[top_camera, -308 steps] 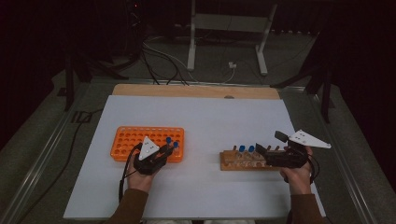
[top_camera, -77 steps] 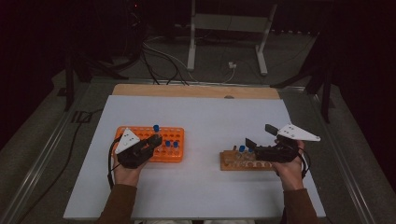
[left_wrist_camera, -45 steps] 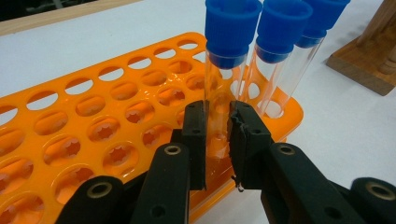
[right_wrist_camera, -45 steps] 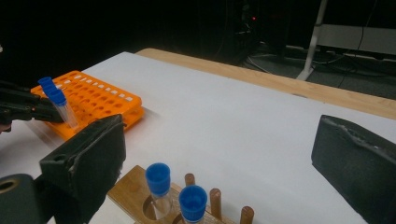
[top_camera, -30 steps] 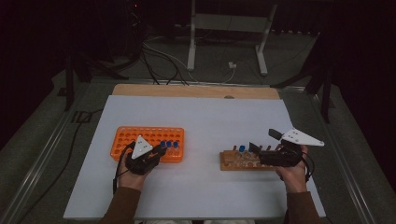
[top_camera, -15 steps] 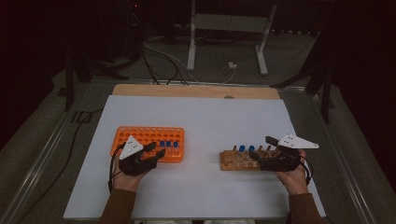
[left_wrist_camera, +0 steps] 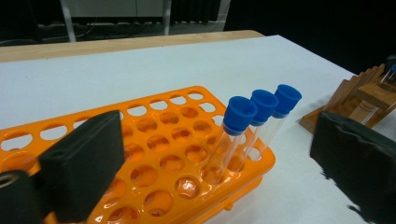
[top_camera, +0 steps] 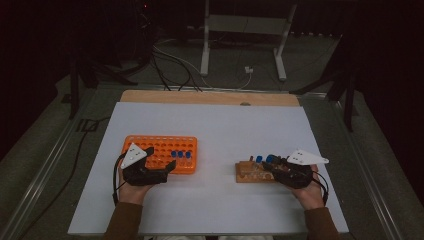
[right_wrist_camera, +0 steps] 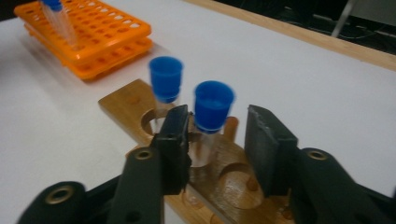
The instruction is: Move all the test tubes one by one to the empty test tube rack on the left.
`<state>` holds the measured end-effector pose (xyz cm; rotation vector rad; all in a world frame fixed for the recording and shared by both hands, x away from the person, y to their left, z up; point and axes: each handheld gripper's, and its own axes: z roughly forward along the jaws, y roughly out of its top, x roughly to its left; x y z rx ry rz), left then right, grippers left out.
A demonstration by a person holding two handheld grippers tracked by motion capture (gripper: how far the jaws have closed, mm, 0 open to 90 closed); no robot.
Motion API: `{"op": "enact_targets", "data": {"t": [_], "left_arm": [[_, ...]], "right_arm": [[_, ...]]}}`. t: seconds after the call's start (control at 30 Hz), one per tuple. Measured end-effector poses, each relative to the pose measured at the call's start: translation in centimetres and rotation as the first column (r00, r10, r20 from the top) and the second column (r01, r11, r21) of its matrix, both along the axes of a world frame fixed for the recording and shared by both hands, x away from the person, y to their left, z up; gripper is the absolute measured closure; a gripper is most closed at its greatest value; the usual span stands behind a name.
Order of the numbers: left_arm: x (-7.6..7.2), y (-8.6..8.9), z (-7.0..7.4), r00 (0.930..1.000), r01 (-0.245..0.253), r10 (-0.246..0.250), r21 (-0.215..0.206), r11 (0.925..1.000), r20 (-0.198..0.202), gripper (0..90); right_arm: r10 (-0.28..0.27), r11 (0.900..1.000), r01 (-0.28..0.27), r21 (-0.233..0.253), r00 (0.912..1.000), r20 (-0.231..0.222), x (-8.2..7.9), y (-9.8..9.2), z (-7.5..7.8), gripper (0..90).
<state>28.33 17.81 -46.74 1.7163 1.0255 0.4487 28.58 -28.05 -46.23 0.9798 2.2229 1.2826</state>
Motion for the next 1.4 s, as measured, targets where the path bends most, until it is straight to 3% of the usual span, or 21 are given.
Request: {"op": "enact_targets", "data": {"t": [0.27, 0.73, 1.17, 1.4], "left_arm": [[0.1, 0.0, 0.1, 1.0, 0.002, -0.002, 0.0, 1.0, -0.003, 0.7], [0.2, 0.0, 0.1, 1.0, -0.007, 0.007, 0.01, 0.9999, 0.001, 0.7], [0.3, 0.5, 0.3, 0.9997, -0.023, 0.023, -0.003, 0.9997, -0.01, 0.8], [0.3, 0.5, 0.4, 0.9992, -0.041, 0.041, 0.012, 0.9991, -0.002, 1.6]], "right_arm": [[0.047, 0.999, -0.046, -0.023, 0.9988, 0.016, -0.4, 0.4, 0.0, 75.7], [0.02, 1.0, -0.019, -0.023, 0.9997, 0.017, -0.4, 0.4, 0.4, 77.1], [0.018, 1.0, -0.019, 0.025, 0.9987, 0.047, -0.5, 0.0, 3.6, 77.1], [0.034, 0.999, -0.036, 0.031, 0.9979, 0.056, -0.6, -0.2, 5.5, 77.2]]}}
